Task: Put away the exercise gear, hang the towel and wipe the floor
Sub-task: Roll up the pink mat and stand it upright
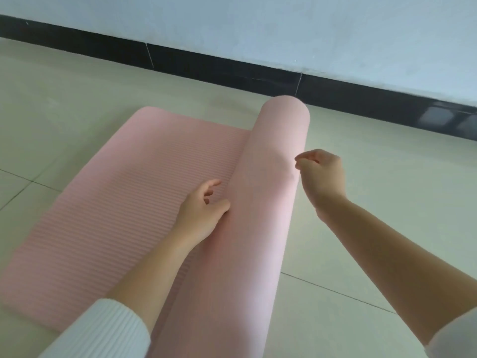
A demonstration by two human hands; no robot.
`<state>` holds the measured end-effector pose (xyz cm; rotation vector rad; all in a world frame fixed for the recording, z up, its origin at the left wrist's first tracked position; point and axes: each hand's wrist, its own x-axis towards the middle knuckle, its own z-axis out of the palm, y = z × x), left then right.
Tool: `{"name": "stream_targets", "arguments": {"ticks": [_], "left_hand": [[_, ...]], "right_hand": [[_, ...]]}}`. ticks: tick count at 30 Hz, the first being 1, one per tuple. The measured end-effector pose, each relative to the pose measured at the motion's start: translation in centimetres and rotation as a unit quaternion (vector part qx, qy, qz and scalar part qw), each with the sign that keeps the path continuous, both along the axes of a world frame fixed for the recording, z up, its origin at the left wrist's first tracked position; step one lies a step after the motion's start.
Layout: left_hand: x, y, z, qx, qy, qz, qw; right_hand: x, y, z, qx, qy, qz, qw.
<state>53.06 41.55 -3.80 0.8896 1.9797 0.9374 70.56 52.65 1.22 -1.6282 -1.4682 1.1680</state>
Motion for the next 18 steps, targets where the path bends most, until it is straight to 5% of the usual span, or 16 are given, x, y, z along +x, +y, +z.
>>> {"name": "stream_targets", "arguments": {"ticks": [2, 6, 10, 13, 15, 18], "left_hand": [[-1.2, 0.1, 0.1, 0.032, 0.055, 0.014, 0.998], [-2.7, -0.2, 0.6, 0.091, 0.143, 0.06, 0.984], [-3.7, -1.1, 0.8, 0.101, 0.183, -0.018, 0.978], [-6.7, -1.6, 0.9, 0.049, 0.2, -0.015, 0.978], [-9.0, -1.8, 1.3, 0.039, 0.222, 0.005, 0.974], [-12.0, -2.1, 2.1, 0.073, 0.295, 0.021, 0.953]], "right_hand": [[-0.9, -0.6, -1.0, 0.016, -0.098, 0.038, 0.994], [-4.0, -1.9, -1.3, 0.038, -0.062, 0.115, 0.991], [-8.0, -2.0, -0.6, -0.053, 0.109, 0.189, 0.974], [-10.5, -1.7, -0.9, -0.08, 0.218, 0.088, 0.969], [-11.4, -1.9, -1.6, -0.035, 0.119, 0.039, 0.992], [-13.0, -3.1, -3.0, -0.002, -0.015, 0.114, 0.993]]}}
